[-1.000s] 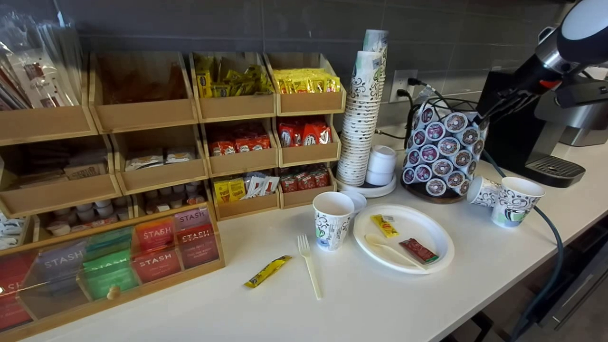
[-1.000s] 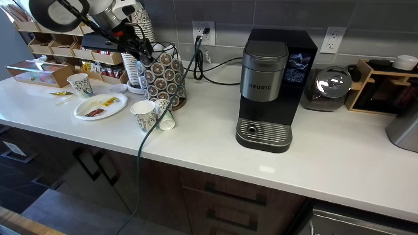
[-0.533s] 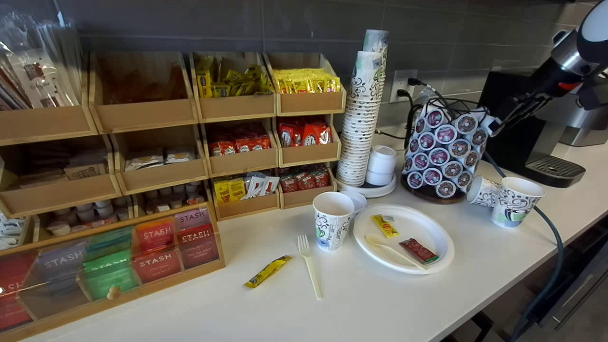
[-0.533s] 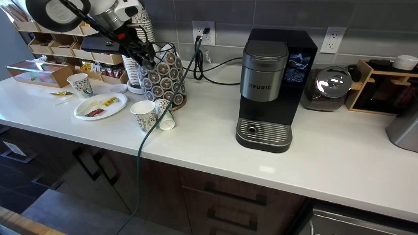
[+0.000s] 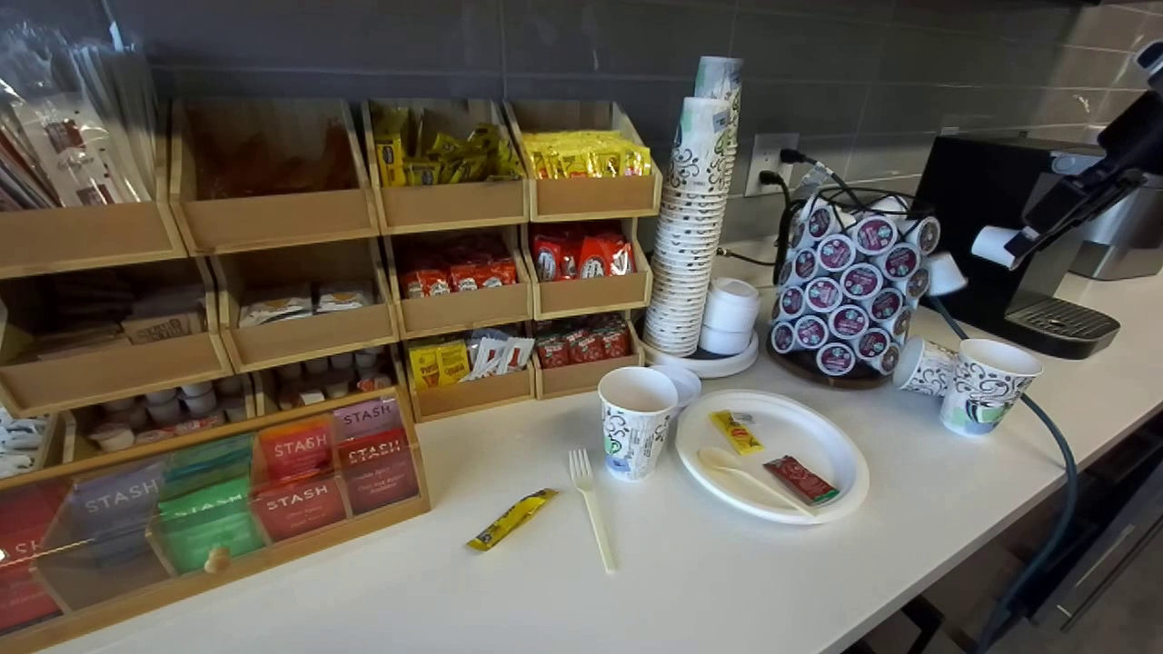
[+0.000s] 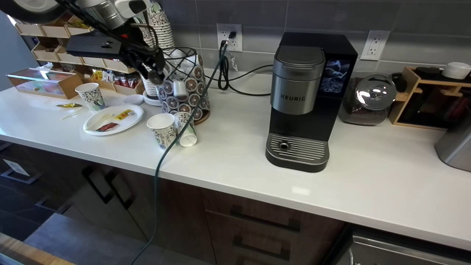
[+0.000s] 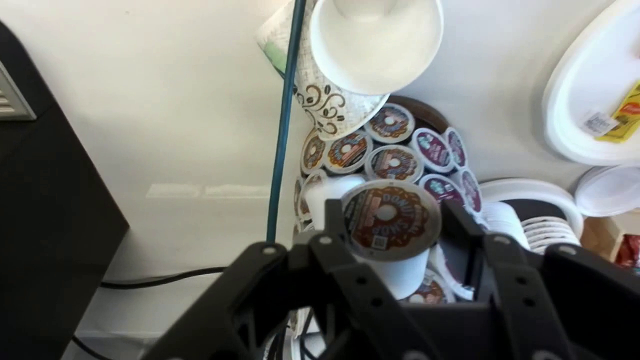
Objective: Remove one coffee pod from the stand
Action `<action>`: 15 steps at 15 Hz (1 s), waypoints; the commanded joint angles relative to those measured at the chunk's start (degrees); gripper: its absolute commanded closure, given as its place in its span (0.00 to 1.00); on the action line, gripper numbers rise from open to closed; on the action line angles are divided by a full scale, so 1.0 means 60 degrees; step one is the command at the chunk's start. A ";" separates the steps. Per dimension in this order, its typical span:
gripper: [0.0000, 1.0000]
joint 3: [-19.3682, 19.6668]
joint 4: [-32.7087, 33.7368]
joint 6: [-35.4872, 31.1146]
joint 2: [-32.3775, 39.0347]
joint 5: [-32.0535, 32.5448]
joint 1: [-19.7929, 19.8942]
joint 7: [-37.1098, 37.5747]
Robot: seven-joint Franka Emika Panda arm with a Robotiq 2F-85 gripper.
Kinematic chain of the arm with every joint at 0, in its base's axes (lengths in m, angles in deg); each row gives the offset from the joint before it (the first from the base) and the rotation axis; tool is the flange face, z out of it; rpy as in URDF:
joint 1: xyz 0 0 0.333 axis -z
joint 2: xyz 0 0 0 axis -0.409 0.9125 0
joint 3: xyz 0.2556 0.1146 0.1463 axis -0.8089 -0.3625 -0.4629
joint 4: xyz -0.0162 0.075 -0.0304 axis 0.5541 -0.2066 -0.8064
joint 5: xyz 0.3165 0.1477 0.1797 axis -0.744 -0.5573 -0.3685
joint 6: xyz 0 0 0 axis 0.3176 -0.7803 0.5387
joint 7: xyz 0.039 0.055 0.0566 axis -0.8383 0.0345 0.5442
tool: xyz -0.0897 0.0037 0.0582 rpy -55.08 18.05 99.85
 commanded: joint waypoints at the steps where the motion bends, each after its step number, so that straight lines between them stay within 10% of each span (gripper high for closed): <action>1: 0.74 0.0064 -0.0553 0.1971 -0.1352 0.0484 -0.0042 -0.0524; 6: 0.74 -0.0832 -0.0272 0.4858 -0.1823 0.0172 -0.0951 -0.0101; 15: 0.74 -0.2651 0.0450 0.3628 -0.0465 0.1648 -0.1468 0.2337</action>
